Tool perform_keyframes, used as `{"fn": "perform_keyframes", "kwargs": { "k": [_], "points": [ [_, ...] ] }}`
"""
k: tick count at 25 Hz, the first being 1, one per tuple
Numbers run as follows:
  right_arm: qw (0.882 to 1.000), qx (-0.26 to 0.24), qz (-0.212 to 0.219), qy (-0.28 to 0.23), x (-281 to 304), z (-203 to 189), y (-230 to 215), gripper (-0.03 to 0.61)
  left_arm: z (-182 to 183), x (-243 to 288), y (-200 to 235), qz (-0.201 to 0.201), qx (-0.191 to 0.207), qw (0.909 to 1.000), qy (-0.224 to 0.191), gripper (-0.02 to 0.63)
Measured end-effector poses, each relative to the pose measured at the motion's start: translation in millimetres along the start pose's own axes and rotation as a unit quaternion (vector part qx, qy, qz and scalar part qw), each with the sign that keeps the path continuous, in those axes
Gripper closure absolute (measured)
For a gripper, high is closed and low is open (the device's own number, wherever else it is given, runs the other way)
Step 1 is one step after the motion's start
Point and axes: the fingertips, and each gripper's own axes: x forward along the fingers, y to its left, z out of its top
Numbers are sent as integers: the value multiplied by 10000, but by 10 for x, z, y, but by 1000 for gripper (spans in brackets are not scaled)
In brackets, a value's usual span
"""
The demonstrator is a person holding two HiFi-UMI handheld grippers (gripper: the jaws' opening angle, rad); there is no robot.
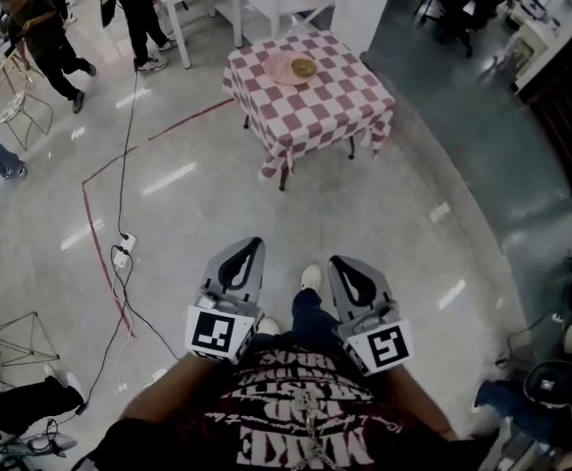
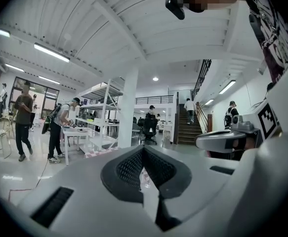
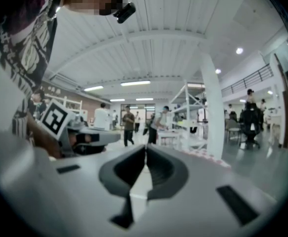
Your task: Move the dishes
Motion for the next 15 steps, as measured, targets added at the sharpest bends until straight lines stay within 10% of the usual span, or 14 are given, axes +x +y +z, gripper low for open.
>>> {"fn": "perform_keyframes", "kwargs": {
  "k": [15],
  "points": [
    [9995,245,-172,74,372,-95,-893,543,-171,1012,55,-241,-90,9993,286,588]
  ]
}}
